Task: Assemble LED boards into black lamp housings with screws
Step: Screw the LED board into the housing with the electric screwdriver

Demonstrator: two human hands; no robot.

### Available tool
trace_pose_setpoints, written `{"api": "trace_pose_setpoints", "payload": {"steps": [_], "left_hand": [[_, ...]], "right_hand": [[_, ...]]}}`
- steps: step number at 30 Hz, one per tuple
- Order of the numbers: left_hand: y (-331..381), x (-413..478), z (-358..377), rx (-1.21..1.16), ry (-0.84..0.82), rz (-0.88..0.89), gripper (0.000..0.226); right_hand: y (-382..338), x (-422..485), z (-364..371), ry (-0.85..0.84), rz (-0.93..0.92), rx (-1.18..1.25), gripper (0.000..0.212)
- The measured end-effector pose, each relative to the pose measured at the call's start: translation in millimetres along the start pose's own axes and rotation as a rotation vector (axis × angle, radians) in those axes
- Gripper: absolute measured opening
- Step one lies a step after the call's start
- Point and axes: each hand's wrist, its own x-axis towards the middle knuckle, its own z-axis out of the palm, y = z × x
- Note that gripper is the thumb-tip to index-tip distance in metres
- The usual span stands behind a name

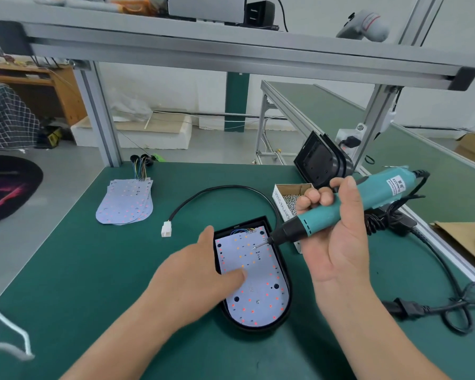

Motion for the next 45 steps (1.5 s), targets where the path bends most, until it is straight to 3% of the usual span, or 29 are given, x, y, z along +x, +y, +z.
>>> {"api": "trace_pose_setpoints", "payload": {"steps": [3, 6, 9, 18, 35, 45], "left_hand": [[0.0, 2.5, 8.3, -0.104, 0.018, -0.026, 0.083], [1.8, 5.2, 14.9, -0.478, -0.124, -0.054, 0.049], [5.5, 3.4, 20.3, -0.698, -0.226, -0.079, 0.044], [5.7, 4.4, 27.0, -0.723, -0.353, -0.065, 0.049], [6.6, 4.2, 29.2, -0.72, -0.345, -0.042, 0.046], [7.9, 4.3, 29.9, -0.741, -0.336, -0.052, 0.046]], "right_hand": [[2.7, -0.2, -0.2, 0.005, -0.008, -0.035, 0.018], [4.3, 0.0, 0.2, 0.013, -0.011, -0.061, 0.016], [4.8, 0.5, 0.7, 0.016, -0.019, -0.083, 0.015], [9.5, 1.2, -1.4, 0.009, -0.018, -0.174, 0.013], [14.9, -4.1, 2.0, -0.042, -0.028, -0.266, 0.012], [15.5, -9.1, 7.1, -0.236, -0.072, -0.366, 0.012]]}}
